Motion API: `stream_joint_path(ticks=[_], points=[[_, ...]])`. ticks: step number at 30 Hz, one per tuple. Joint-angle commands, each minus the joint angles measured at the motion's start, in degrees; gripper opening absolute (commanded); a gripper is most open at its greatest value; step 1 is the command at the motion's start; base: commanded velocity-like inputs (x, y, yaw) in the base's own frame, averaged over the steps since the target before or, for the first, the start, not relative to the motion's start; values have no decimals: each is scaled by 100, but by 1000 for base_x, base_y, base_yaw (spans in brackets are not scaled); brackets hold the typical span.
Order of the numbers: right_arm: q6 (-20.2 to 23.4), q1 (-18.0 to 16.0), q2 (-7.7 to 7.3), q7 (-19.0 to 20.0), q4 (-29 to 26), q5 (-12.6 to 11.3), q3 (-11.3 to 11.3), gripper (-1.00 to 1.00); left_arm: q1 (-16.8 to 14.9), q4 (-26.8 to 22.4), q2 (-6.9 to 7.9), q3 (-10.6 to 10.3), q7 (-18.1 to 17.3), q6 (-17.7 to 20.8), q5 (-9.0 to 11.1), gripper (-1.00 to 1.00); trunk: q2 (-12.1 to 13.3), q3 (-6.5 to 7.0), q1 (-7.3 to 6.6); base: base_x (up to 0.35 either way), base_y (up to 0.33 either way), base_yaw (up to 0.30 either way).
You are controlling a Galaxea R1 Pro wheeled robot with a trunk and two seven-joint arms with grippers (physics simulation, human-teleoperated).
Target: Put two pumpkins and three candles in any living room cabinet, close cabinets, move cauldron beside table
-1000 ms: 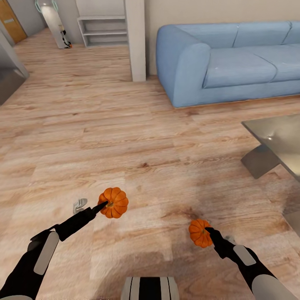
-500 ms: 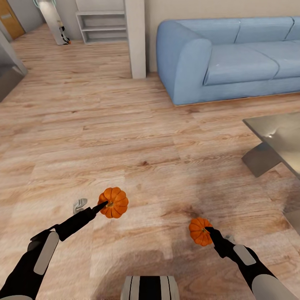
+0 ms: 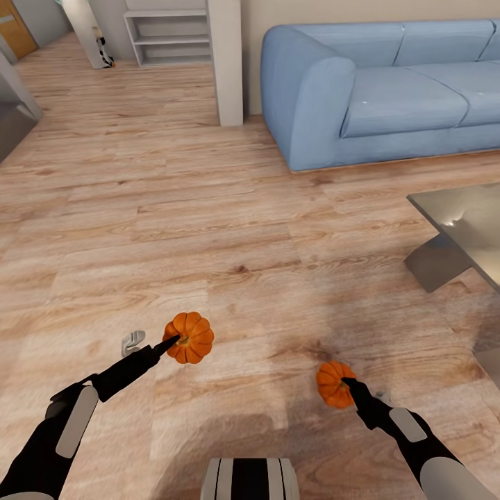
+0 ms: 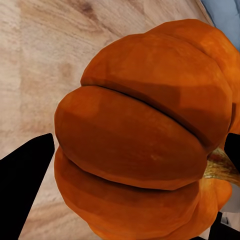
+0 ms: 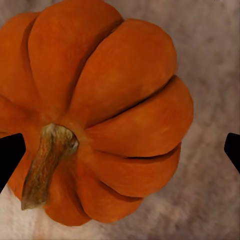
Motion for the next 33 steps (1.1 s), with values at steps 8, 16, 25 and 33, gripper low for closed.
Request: stream_joint_path(ticks=[8,16,25,33], points=[[36,-3,4,16,-1,2,-39,100,-2,-1,-1,5,5,36,28,-100,-1,-3,-1,0,0,0],[36,-3,4,16,-6,4,-39,100,-2,-1,6,7,-3,50,31,-100,-1,-3,-1,0,0,0],[37,-3,4,16,-10,4,-37,100,-2,-1,10,5,4,47,29,-100,-1,-3,-1,39,0,0],[40,-3,6,16,-10,4,-39,100,-2,-1,9,5,5,44,28,-100,-1,-3,-1,6,0,0]])
